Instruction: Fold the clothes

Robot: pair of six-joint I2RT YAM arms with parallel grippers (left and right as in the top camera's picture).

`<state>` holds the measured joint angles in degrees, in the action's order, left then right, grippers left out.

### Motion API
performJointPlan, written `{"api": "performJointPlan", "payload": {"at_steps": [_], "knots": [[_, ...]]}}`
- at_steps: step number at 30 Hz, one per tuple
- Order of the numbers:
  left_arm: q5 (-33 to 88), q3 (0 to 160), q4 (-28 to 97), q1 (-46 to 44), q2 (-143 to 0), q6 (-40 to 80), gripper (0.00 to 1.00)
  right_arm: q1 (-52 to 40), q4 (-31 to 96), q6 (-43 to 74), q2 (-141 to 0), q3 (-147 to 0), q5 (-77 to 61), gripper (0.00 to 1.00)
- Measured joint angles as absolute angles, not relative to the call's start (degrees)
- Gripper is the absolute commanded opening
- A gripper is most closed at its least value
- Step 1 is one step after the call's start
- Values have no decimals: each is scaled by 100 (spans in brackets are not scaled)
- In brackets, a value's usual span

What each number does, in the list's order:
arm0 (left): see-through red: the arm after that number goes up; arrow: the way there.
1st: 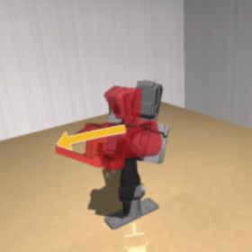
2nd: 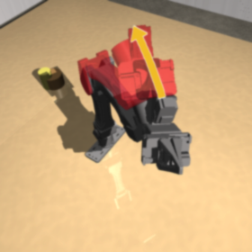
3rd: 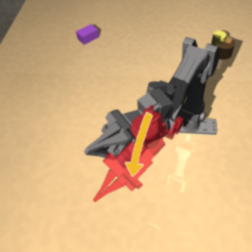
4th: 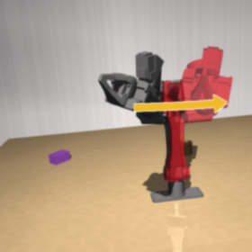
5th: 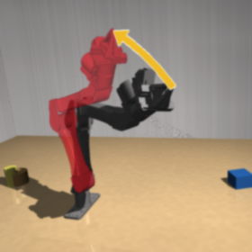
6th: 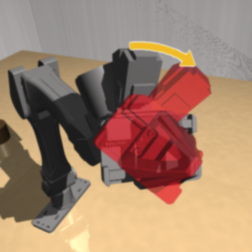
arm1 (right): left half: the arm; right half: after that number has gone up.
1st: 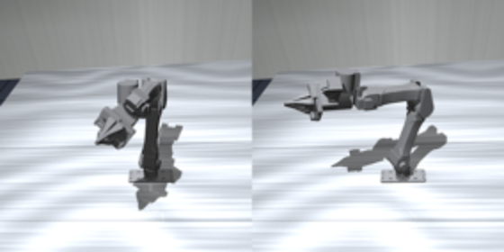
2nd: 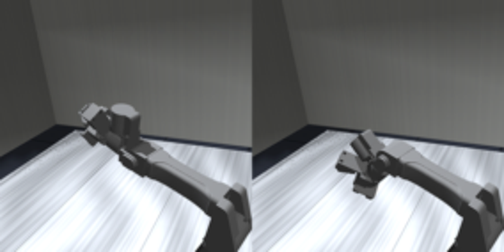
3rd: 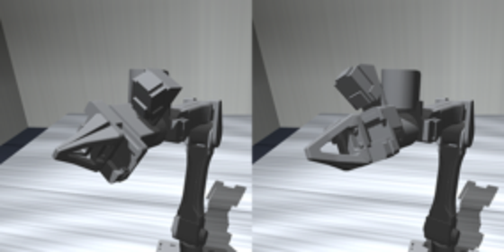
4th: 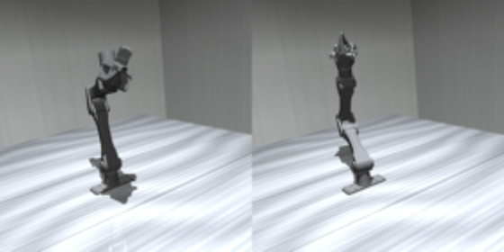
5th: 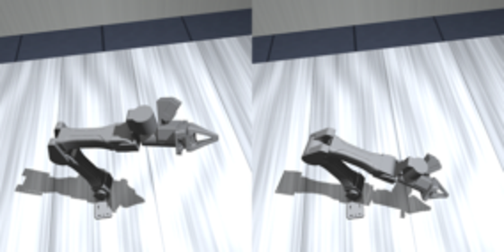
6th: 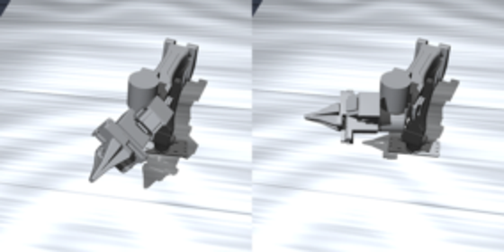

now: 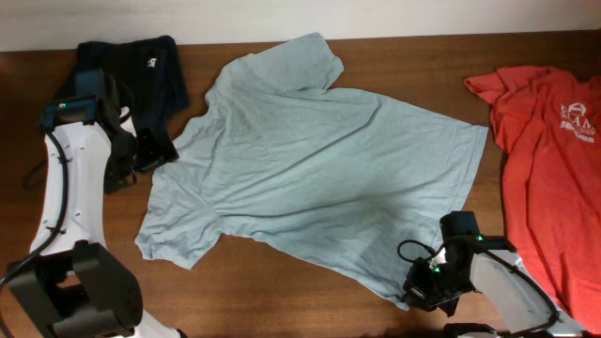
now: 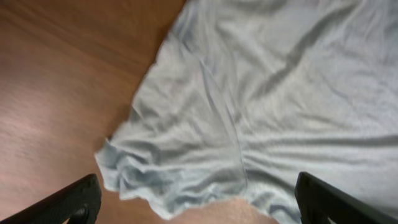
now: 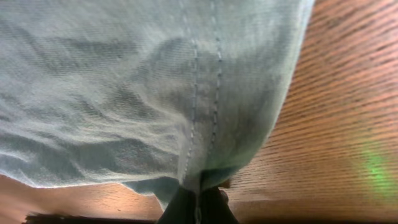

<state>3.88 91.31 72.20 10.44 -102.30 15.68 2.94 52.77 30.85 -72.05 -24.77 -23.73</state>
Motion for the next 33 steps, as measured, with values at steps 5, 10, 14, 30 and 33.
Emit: {"api": "performJointPlan", "payload": {"at_steps": [5,10,14,30,33], "knots": [[493,8921,7373,1052,-10230,1522,99,294,5260,2967,-7205,-2480,-2373,4],[399,8499,7227,1269,-10230,1341,97,294,5236,2834,-7205,-2480,-2383,4],[395,8307,7083,1697,-10230,1142,98,294,5203,2766,-7205,-2480,-2392,5],[939,6954,5708,2473,-10232,-45,92,294,5083,2641,-7205,-2480,-2434,9],[965,6838,5653,2473,-10232,-69,92,294,5078,2635,-7205,-2480,-2434,8]]}}
